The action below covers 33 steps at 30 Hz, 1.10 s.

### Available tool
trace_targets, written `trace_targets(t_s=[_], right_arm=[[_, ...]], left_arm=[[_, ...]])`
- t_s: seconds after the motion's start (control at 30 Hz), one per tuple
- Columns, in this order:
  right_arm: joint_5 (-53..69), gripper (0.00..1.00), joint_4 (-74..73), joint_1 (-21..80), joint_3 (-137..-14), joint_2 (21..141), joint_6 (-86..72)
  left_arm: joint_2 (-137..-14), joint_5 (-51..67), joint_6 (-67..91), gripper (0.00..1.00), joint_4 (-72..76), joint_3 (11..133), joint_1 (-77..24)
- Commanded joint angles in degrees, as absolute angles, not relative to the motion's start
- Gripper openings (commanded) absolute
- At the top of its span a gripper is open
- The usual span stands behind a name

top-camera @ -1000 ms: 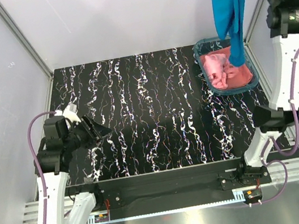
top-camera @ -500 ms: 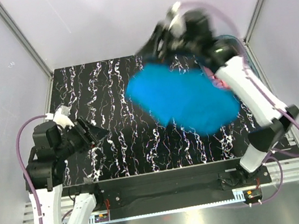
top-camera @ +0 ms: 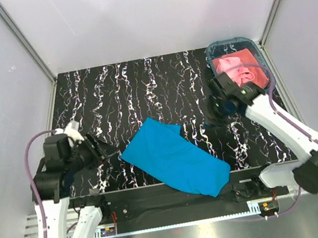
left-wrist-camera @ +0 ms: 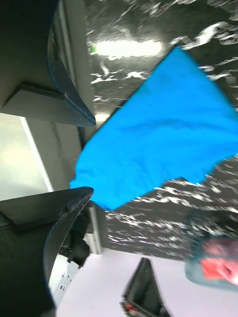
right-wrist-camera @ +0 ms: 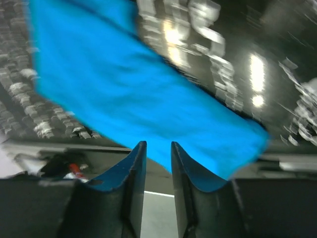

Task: Fold and stack the t-shirts
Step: Move the tshirt to the center of the board

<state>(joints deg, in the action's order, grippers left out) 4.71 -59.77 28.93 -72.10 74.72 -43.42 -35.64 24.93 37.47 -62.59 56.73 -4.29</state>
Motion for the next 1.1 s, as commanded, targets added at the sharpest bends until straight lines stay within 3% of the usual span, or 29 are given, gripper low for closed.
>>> trace_targets(t_s=[0.0,0.1,0.27,0.47,0.7,0.87,0.9,0.93,1.07], right_arm=[[1.8,0.38,-63.5,27.3,-62.0,68.3,-49.4],[10.2,0.52,-61.6,27.3,-52.6,64.4,-54.1],[15.8,0.51,-55.6,28.6,-41.2,60.1,-59.0],[18.5,0.52,-48.0,31.0,-37.4,64.6,-59.9],[17.1,0.49,-42.6,33.1,-35.5,73.4,-59.2],[15.7,0.23,-40.3,34.5,-36.4,76.4,-57.7],[15.0,0.08,-40.8,34.7,-37.5,76.1,-57.2],[14.5,0.0,-42.6,35.0,-41.0,75.8,-56.4],[11.7,0.0,-49.9,37.3,-55.7,73.9,-51.4]], left_arm=[[-39.6,24.3,41.3,0.56,-57.3,53.9,-12.4],[-46.2,15.0,45.5,0.56,-54.8,54.7,-27.5],[-56.7,11.8,50.2,0.57,-46.7,56.5,-40.4],[-62.0,11.4,46.9,0.57,-47.3,60.5,-42.5],[-60.1,11.3,46.9,0.57,-47.5,59.7,-42.5],[-58.3,9.3,46.5,0.58,-49.4,59.7,-42.4],[-57.6,8.7,46.5,0.58,-50.4,59.9,-42.4],[-57.3,7.2,46.5,0.58,-50.9,60.7,-42.5],[-54.7,0.1,46.2,0.58,-55.4,64.8,-42.4]])
